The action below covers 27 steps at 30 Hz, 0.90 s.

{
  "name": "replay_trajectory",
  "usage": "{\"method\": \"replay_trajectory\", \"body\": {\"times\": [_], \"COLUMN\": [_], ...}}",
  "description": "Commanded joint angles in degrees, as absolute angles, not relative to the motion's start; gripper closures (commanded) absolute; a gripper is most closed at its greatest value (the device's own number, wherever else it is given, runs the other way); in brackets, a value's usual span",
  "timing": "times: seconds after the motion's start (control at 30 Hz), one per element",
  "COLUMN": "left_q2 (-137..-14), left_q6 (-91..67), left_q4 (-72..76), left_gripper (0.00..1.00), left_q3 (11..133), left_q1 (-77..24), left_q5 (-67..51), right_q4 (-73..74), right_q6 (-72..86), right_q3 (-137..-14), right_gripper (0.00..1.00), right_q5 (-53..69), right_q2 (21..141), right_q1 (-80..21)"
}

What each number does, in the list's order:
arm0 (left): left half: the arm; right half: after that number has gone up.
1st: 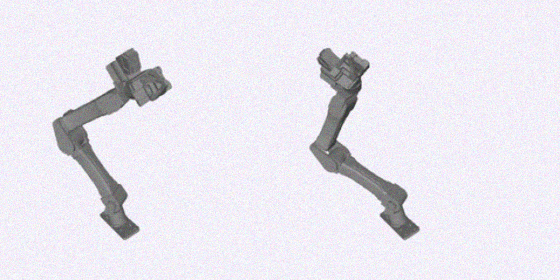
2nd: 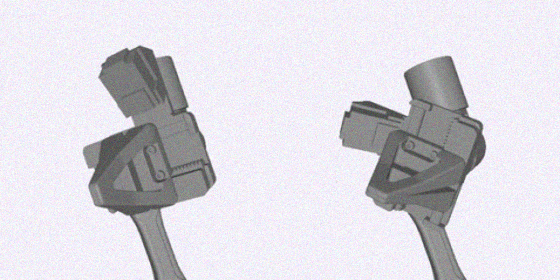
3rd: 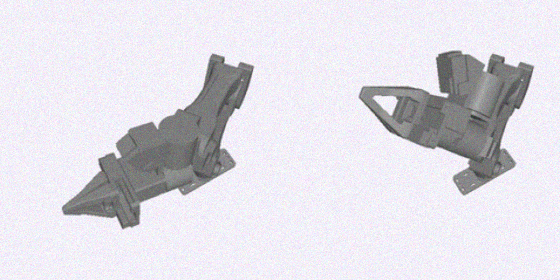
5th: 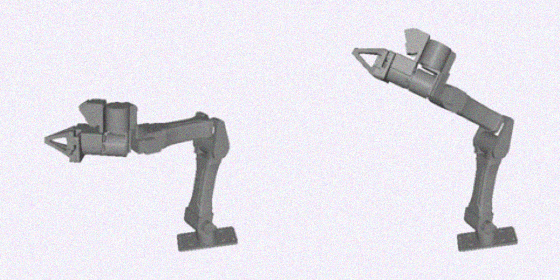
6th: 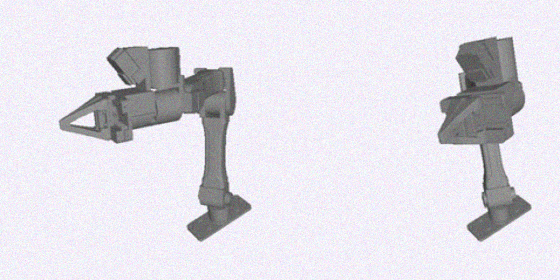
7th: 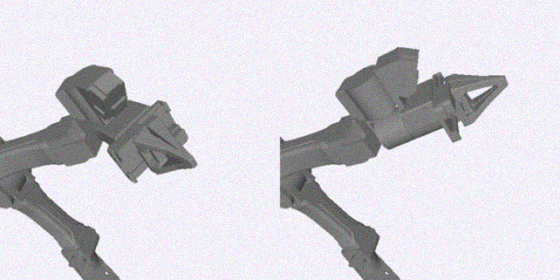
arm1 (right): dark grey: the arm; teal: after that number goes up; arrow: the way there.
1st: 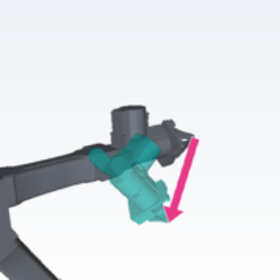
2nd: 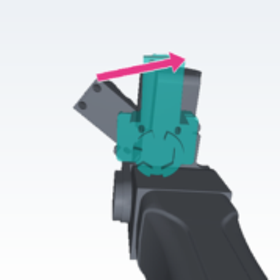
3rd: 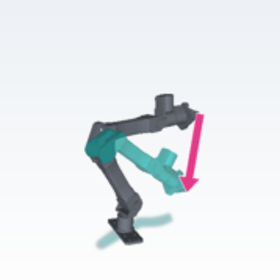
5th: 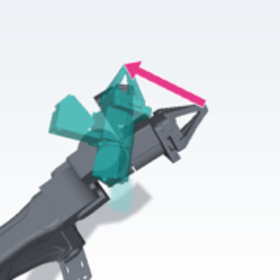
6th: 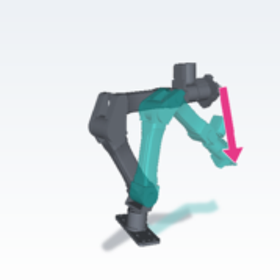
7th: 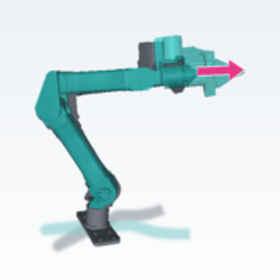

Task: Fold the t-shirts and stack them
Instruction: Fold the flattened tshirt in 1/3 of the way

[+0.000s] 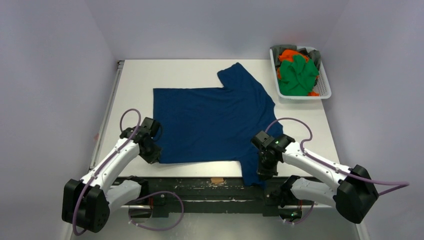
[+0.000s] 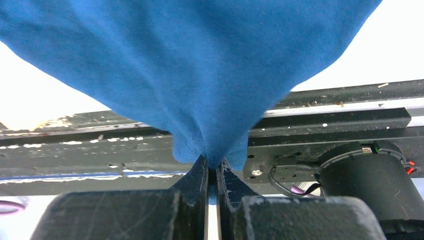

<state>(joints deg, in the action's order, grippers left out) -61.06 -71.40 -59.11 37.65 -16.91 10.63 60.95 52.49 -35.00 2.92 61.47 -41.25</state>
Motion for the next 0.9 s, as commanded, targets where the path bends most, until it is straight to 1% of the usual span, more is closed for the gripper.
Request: {"method": "replay_trajectory", "body": {"times": [0.0,0.23,0.4,0.53,0.7,0.87], "left_q2": [-58.3,-63.7,-67.5,-68.3,-68.8,-72.9], "left_q6": [-72.5,-70.2,-68.9,-68.1,-66.0,-65.0], "left_q4": [-58.4,-56.6,-56.9,-56.6,-52.8,-52.1], "left_gripper": [1.00,1.00,1.00,1.00,1.00,1.00], "left_q3": [38.1,45.0,49.2,50.4,51.6,54.7], "left_q1": [-17.0,-16.9,-16.4,-13.8,-9.6,-7.5], "left_q5": [9.8,9.1,8.8,8.2,5.6,6.6], "right_q4": [59.8,61.3,62.2,62.1,60.7,60.1], "right_q6": [52.3,46.9,41.8,38.4,34.4,32.6], "right_q3": [-41.6,-52.8,-59.0,-64.2,-70.0,-75.2], "right_gripper": [1.00,1.00,1.00,1.00,1.00,1.00], "right_q5": [1.1,-1.4,-0.3,-1.1,-0.9,-3.7], "right_q2": [64.1,68.6,71.0,73.1,78.1,81.6], "right_q1": [-41.5,-39.1,-32.4,-29.2,-27.2,-24.7]}}
